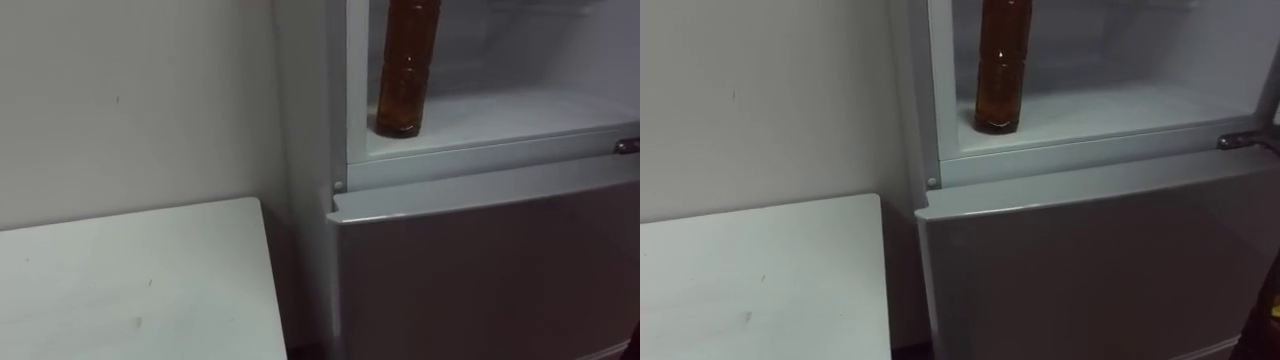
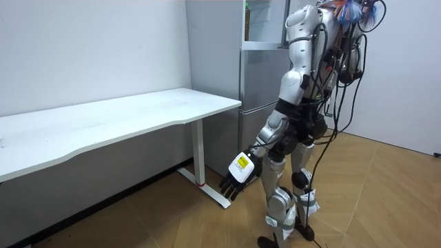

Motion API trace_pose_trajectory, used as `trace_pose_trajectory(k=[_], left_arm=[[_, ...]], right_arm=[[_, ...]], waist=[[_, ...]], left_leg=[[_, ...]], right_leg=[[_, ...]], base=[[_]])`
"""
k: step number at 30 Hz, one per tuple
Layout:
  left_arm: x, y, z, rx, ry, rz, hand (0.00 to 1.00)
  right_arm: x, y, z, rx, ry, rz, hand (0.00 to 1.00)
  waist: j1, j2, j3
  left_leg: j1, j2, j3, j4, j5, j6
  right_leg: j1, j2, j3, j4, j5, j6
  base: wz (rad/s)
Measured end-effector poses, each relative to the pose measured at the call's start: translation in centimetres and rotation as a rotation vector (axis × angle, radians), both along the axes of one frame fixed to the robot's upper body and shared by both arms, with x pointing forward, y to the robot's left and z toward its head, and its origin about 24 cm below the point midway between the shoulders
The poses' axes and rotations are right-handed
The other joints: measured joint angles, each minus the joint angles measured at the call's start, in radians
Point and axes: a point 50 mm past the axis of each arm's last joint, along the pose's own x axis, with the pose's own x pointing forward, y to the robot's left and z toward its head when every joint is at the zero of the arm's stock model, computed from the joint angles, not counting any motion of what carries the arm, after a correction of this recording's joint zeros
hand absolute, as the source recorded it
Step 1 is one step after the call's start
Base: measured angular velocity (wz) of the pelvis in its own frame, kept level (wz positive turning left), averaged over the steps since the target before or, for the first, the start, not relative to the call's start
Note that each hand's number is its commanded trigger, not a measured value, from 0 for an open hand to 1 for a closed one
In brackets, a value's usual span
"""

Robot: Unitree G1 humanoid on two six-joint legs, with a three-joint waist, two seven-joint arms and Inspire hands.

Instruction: Put the bottle in the upper fridge

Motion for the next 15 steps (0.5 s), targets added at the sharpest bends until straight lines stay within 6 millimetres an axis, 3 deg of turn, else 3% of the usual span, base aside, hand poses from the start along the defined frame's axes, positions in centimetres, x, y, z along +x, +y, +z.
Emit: trace_pose_trajectory(k=[15], left_arm=[[0.5,-0.2,-0.2,0.022,-0.002,0.006,0.00]], right_arm=[[1.5,2.6,-0.3,-0.114,0.019,0.239,0.00]], waist=[[0.007,-0.010,0.0016]], left_leg=[[0.000,0.001,0.000,-0.003,0.000,0.000]], right_leg=[[0.006,0.003,0.000,-0.011,0.002,0.001]], base=[[0.00]])
